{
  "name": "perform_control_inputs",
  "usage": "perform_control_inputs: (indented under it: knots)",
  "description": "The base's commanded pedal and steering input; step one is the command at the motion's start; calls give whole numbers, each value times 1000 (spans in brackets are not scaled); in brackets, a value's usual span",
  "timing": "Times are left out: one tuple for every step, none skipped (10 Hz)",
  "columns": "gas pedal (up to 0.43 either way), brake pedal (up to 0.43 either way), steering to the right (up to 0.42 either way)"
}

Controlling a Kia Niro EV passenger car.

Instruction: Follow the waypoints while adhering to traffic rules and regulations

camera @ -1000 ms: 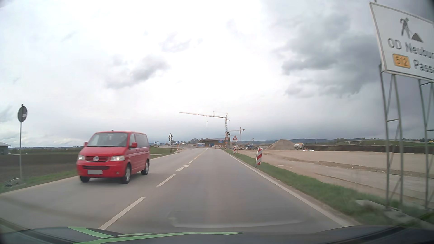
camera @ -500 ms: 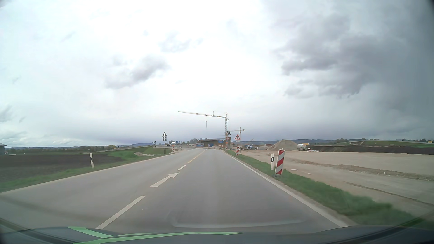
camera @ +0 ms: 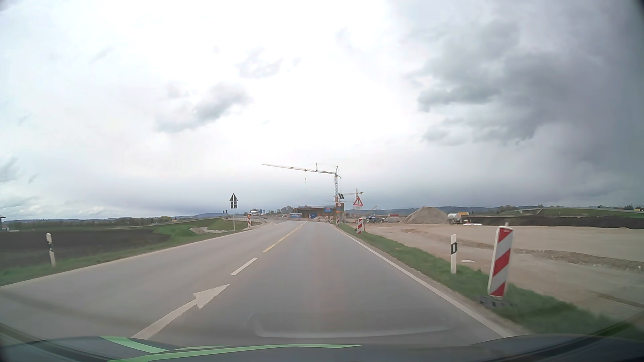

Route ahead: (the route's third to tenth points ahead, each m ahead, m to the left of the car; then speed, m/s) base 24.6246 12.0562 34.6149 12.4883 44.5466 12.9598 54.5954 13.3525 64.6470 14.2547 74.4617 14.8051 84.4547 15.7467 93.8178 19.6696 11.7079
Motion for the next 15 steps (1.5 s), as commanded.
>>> perform_control_inputs:
  knots:
    - [110,0,-2]
    - [110,0,-2]
    - [110,0,-2]
    - [110,0,-2]
    - [110,0,-3]
    - [110,0,-2]
    - [110,0,-2]
    - [110,0,-2]
    - [110,0,-2]
    - [110,0,-2]
    - [110,0,-2]
    - [110,0,-3]
    - [110,0,-2]
    - [110,0,-3]
    - [110,0,-2]
